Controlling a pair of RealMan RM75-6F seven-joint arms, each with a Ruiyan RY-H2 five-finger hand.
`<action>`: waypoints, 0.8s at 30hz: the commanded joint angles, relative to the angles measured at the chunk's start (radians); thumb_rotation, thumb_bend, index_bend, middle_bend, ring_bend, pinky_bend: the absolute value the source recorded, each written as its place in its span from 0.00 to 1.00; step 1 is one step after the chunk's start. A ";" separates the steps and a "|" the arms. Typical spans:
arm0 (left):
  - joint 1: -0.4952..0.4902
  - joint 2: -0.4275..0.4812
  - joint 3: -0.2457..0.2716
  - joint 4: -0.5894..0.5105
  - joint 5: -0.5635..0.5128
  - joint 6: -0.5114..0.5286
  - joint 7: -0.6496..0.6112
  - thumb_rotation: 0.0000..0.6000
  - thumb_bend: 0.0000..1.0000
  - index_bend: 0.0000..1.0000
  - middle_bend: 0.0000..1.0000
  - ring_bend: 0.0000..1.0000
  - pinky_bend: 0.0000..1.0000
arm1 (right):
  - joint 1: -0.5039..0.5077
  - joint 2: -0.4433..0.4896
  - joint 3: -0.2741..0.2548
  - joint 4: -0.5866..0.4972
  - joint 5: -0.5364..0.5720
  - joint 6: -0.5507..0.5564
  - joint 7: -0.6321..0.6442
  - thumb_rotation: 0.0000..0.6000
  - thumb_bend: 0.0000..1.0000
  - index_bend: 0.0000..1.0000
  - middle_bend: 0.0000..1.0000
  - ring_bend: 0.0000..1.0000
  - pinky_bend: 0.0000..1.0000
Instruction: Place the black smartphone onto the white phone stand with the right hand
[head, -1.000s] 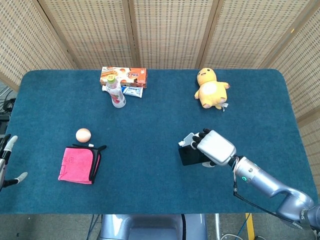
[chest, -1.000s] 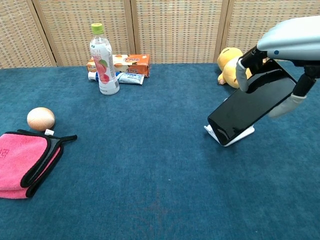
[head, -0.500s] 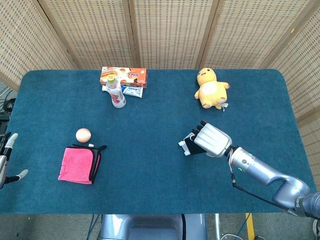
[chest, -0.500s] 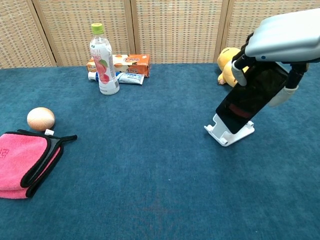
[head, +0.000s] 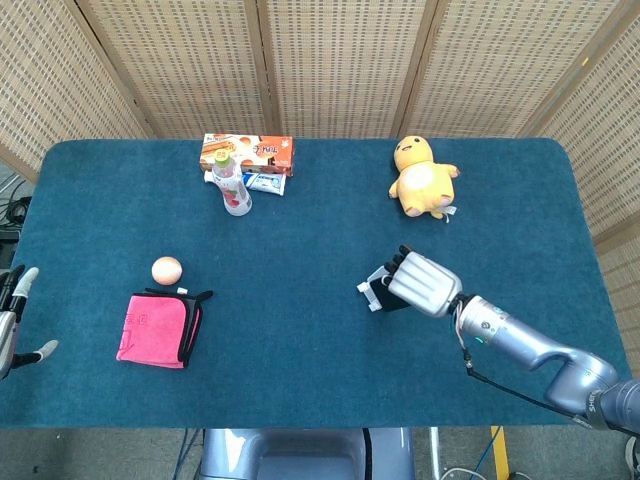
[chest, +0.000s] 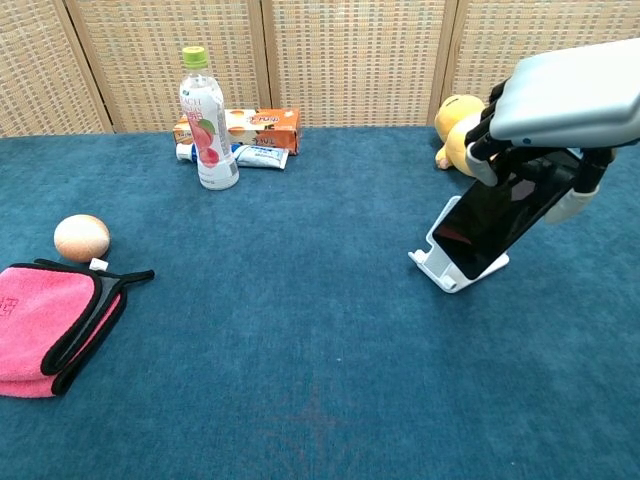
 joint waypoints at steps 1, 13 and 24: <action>0.000 0.001 0.001 -0.001 0.001 0.000 0.000 1.00 0.00 0.00 0.00 0.00 0.00 | 0.004 -0.013 0.001 0.005 -0.007 0.002 -0.029 1.00 0.47 0.43 0.47 0.43 0.36; 0.000 0.003 0.001 -0.001 -0.001 -0.001 -0.005 1.00 0.00 0.00 0.00 0.00 0.00 | 0.022 -0.048 0.034 -0.012 0.035 -0.055 -0.244 1.00 0.47 0.44 0.46 0.43 0.36; -0.001 0.007 0.000 -0.001 -0.005 -0.004 -0.013 1.00 0.00 0.00 0.00 0.00 0.00 | 0.032 -0.096 0.063 -0.026 0.180 -0.134 -0.403 1.00 0.46 0.43 0.42 0.43 0.36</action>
